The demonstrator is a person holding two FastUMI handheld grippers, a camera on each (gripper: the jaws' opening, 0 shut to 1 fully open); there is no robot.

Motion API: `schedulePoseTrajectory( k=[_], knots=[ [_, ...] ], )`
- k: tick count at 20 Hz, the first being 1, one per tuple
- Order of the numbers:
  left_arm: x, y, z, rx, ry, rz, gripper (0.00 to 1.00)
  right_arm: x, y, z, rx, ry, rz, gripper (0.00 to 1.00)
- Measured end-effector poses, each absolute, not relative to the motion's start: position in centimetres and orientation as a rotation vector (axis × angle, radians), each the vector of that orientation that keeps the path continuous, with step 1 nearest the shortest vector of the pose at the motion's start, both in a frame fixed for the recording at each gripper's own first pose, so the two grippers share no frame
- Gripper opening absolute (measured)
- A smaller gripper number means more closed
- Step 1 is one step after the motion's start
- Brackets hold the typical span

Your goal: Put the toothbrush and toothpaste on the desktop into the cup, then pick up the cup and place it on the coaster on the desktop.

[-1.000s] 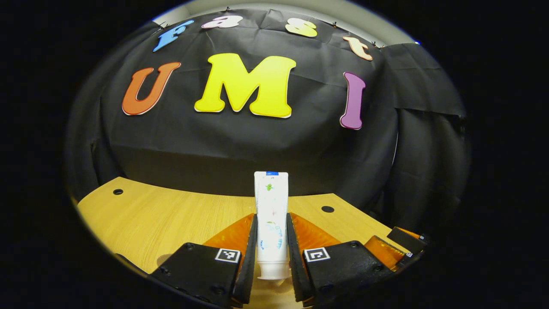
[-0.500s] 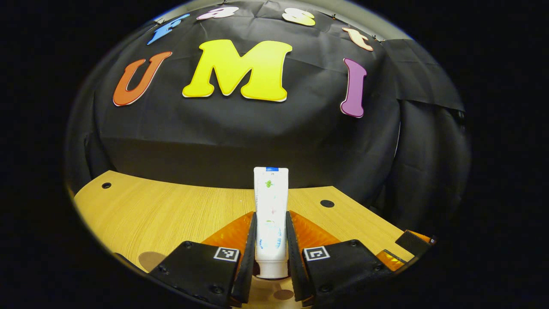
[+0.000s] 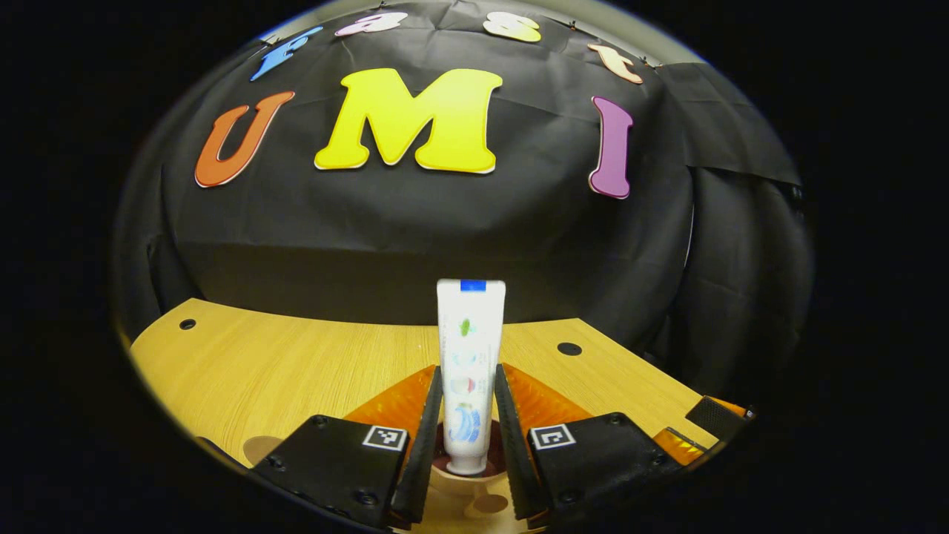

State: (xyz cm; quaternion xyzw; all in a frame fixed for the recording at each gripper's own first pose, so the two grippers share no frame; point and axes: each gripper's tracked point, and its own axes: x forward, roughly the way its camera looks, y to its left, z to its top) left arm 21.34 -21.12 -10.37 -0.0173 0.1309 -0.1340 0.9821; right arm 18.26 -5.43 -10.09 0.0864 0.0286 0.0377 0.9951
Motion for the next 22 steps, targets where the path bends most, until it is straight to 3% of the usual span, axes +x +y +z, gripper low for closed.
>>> schedulePoseTrajectory(
  k=[5, 6, 7, 8, 9, 11, 12, 13, 15, 22],
  knots=[
    [20.5, -21.2, -9.4, -0.016, 0.233, -0.276, 0.5, 18.4, -5.7, -10.2, 0.138, 0.055, 0.061, 0.95],
    [20.0, -20.8, -9.6, -0.004, 0.248, -0.266, 0.53, 18.4, -5.6, -10.1, 0.138, 0.053, 0.063, 0.95],
    [19.6, -20.5, -9.7, 0.002, 0.256, -0.263, 0.62, 18.4, -5.6, -10.0, 0.147, 0.055, 0.067, 0.95],
    [19.0, -20.2, -9.6, 0.004, 0.258, -0.266, 0.58, 18.6, -5.5, -10.3, 0.155, 0.061, 0.072, 0.96],
    [18.6, -20.0, -9.4, 0.006, 0.249, -0.27, 0.6, 18.7, -5.6, -10.4, 0.157, 0.07, 0.075, 0.92],
    [17.9, -18.7, -8.7, 0.023, 0.224, -0.243, 0.73, 19.0, -6.2, -10.9, 0.145, 0.092, 0.065, 0.95],
    [17.6, -18.2, -8.4, 0.031, 0.212, -0.24, 0.89, 19.3, -6.3, -11.2, 0.145, 0.104, 0.061, 0.95],
    [17.1, -18.0, -8.1, 0.034, 0.198, -0.246, 0.86, 19.4, -6.1, -11.4, 0.152, 0.118, 0.07, 0.92],
    [16.1, -17.0, -7.6, 0.064, 0.182, -0.24, 1.0, 19.3, -5.1, -11.8, 0.177, 0.149, 0.129, 0.93],
    [11.7, -12.0, -6.7, 0.009, 0.159, -0.193, 1.0, 19.1, -2.5, -12.1, 0.146, 0.229, 0.188, 0.95]
  ],
)
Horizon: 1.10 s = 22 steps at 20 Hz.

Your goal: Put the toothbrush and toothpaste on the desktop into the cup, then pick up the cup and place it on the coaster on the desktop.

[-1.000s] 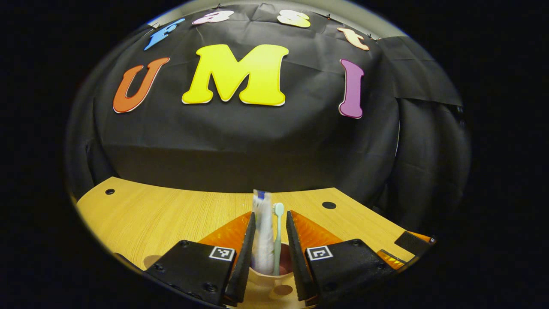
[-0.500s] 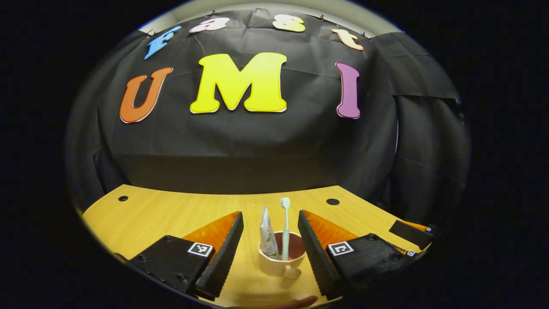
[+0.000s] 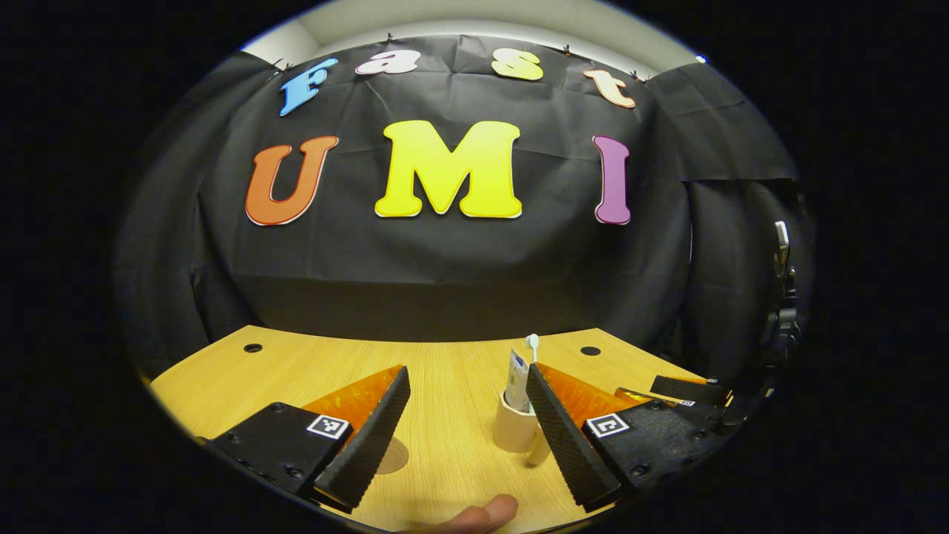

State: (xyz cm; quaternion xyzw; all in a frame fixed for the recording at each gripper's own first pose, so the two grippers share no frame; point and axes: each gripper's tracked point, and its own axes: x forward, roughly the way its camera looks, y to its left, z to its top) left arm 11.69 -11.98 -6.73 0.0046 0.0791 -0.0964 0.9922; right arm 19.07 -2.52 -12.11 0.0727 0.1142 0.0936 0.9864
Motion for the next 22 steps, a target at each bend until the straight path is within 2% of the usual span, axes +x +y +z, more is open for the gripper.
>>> schedulePoseTrajectory(
  k=[5, 7, 11, 14, 15, 16, 17, 19, 20, 22],
  knots=[
    [8.1, -7.9, -8.6, 0.031, 0.165, -0.178, 1.0, 19.2, 2.3, -11.5, 0.045, 0.293, 0.262, 0.96],
    [6.9, -6.0, -9.8, 0.037, 0.175, -0.165, 1.0, 19.6, 3.7, -12.1, 0.006, 0.353, 0.265, 0.92],
    [4.5, -2.9, -11.2, -0.008, 0.197, -0.145, 1.0, 20.7, 5.0, -14.7, -0.078, 0.549, 0.225, 0.96],
    [3.6, -0.9, -11.8, -0.021, 0.198, -0.123, 1.0, 20.7, 6.2, -17.0, -0.097, 0.713, 0.229, 0.96],
    [3.3, -0.3, -11.9, -0.026, 0.199, -0.118, 1.0, 20.6, 6.3, -17.7, -0.102, 0.767, 0.223, 0.93],
    [3.0, 0.2, -11.9, -0.031, 0.198, -0.116, 1.0, 20.7, 6.3, -18.2, -0.106, 0.812, 0.2, 0.96],
    [2.7, 0.5, -11.9, -0.032, 0.195, -0.117, 1.0, 20.7, 6.4, -18.5, -0.108, 0.847, 0.181, 0.93],
    [2.1, 1.0, -12.0, -0.038, 0.188, -0.118, 1.0, 21.0, 6.8, -19.3, -0.123, 0.904, 0.152, 0.96],
    [1.9, 1.0, -12.1, -0.044, 0.186, -0.122, 1.0, 21.2, 6.8, -19.9, -0.134, 0.931, 0.135, 0.93],
    [1.4, 1.0, -12.2, -0.048, 0.182, -0.135, 1.0, 20.8, 6.9, -21.3, -0.158, 1.017, 0.11, 0.96]
  ],
)
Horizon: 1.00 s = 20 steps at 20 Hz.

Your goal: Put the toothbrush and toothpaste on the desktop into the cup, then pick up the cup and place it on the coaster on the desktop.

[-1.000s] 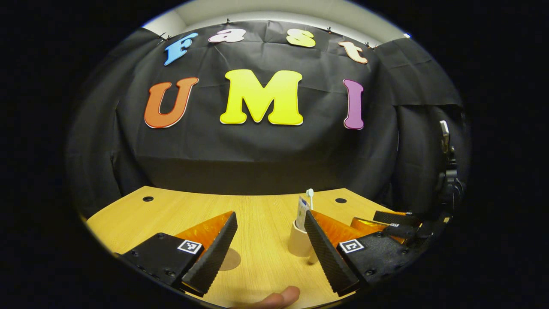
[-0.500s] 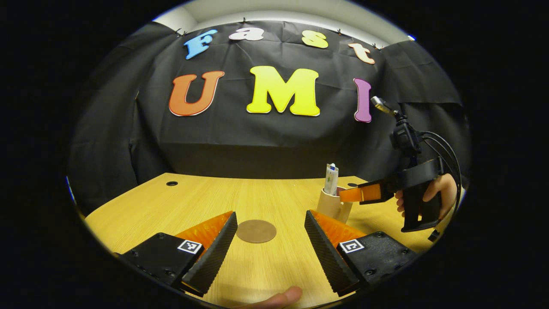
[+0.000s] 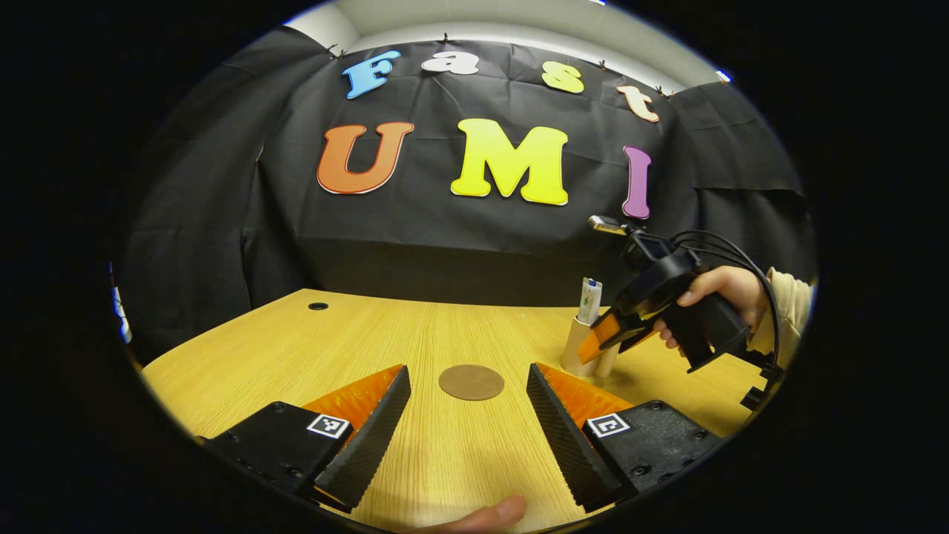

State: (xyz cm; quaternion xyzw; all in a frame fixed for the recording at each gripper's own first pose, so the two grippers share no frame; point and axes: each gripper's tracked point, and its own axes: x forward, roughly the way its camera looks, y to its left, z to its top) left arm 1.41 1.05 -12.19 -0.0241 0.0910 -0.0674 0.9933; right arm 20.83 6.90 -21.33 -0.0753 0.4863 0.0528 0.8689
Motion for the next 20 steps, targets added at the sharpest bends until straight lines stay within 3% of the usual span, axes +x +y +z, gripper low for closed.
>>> schedulePoseTrajectory(
  k=[2, 3, 4, 5, 6, 8, 10, 11, 12, 18, 20],
  knots=[
    [0.8, 0.6, -12.4, -0.056, 0.182, -0.165, 1.0, 20.6, 6.7, -22.6, -0.177, 1.093, 0.092, 0.89],
    [0.6, 0.6, -12.4, -0.054, 0.18, -0.174, 1.0, 20.6, 6.8, -23.0, -0.181, 1.111, 0.082, 0.78],
    [0.5, 0.6, -12.6, -0.049, 0.179, -0.178, 1.0, 20.5, 6.8, -23.5, -0.178, 1.13, 0.072, 0.82],
    [0.4, 0.8, -12.8, -0.046, 0.179, -0.182, 1.0, 20.4, 6.8, -23.7, -0.176, 1.147, 0.056, 0.72],
    [0.3, 0.8, -12.9, -0.046, 0.178, -0.188, 1.0, 20.3, 6.8, -23.8, -0.171, 1.159, 0.042, 0.69],
    [0.2, 0.9, -13.4, -0.057, 0.188, -0.199, 1.0, 20.5, 6.7, -23.9, -0.165, 1.171, 0.019, 0.64],
    [0.0, 0.8, -13.9, -0.075, 0.202, -0.21, 1.0, 20.6, 6.6, -23.4, -0.155, 1.184, 0.001, 0.67],
    [0.0, 0.7, -14.2, -0.079, 0.209, -0.213, 1.0, 20.8, 6.4, -23.2, -0.156, 1.189, -0.008, 0.57],
    [0.0, 0.6, -14.4, -0.078, 0.217, -0.214, 1.0, 20.9, 6.4, -23.2, -0.15, 1.199, -0.013, 0.55],
    [-0.1, 0.2, -15.3, -0.068, 0.233, -0.23, 1.0, 20.9, 6.3, -23.2, -0.117, 1.289, -0.045, 0.56],
    [-0.3, 0.0, -15.3, -0.068, 0.234, -0.237, 1.0, 20.8, 6.6, -23.1, -0.125, 1.294, -0.064, 0.45]
  ],
)
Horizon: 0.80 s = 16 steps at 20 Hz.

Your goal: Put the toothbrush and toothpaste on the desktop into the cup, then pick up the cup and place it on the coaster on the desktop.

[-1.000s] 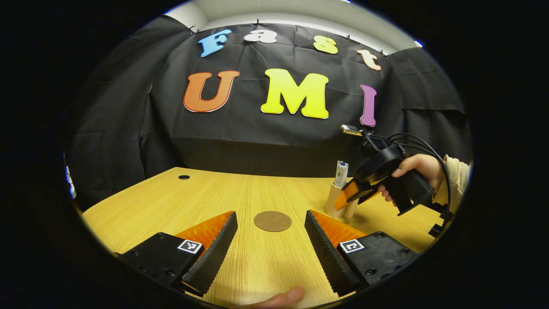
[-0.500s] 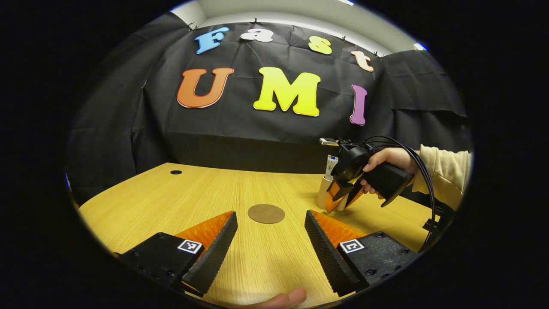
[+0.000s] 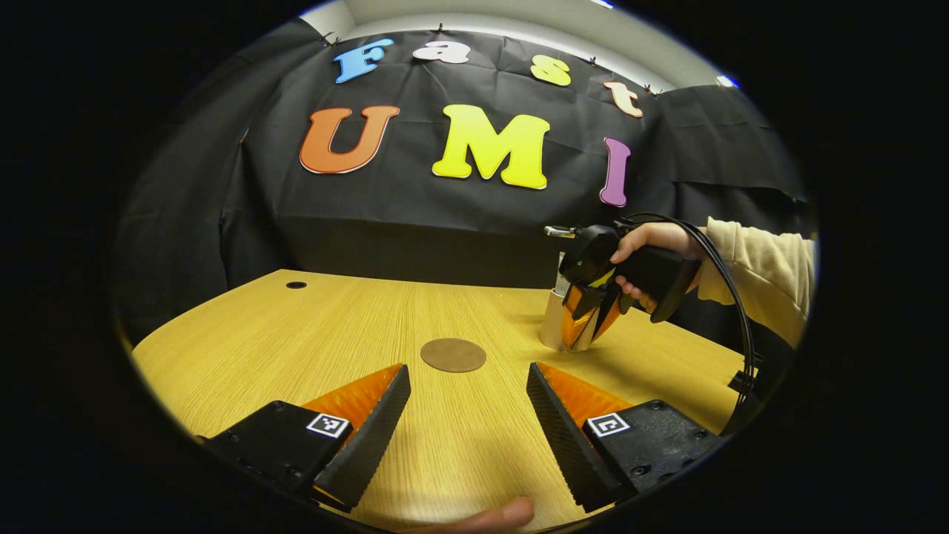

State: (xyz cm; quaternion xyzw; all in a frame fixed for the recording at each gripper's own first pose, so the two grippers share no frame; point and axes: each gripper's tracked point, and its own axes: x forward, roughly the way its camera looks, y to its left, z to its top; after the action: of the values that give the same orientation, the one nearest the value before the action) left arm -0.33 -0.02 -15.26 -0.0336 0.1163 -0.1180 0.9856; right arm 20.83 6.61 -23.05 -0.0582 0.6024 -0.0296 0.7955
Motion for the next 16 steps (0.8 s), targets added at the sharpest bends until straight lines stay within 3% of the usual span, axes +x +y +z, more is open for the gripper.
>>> schedulePoseTrajectory(
  k=[1, 2, 12, 16],
  knots=[
    [-0.4, -0.1, -15.2, -0.065, 0.233, -0.239, 1.0, 20.8, 6.8, -22.9, -0.124, 1.29, -0.069, 0.31],
    [-0.4, -0.1, -15.2, -0.065, 0.23, -0.241, 1.0, 20.8, 6.9, -23.2, -0.127, 1.29, -0.07, 0.29],
    [-1.0, -0.8, -14.9, -0.045, 0.196, -0.257, 1.0, 20.7, 6.7, -22.7, -0.092, 1.274, -0.076, 0.24],
    [-1.5, -1.3, -14.8, -0.045, 0.177, -0.278, 1.0, 20.2, 8.2, -20.6, -0.154, 1.218, -0.015, 0.22]
  ],
)
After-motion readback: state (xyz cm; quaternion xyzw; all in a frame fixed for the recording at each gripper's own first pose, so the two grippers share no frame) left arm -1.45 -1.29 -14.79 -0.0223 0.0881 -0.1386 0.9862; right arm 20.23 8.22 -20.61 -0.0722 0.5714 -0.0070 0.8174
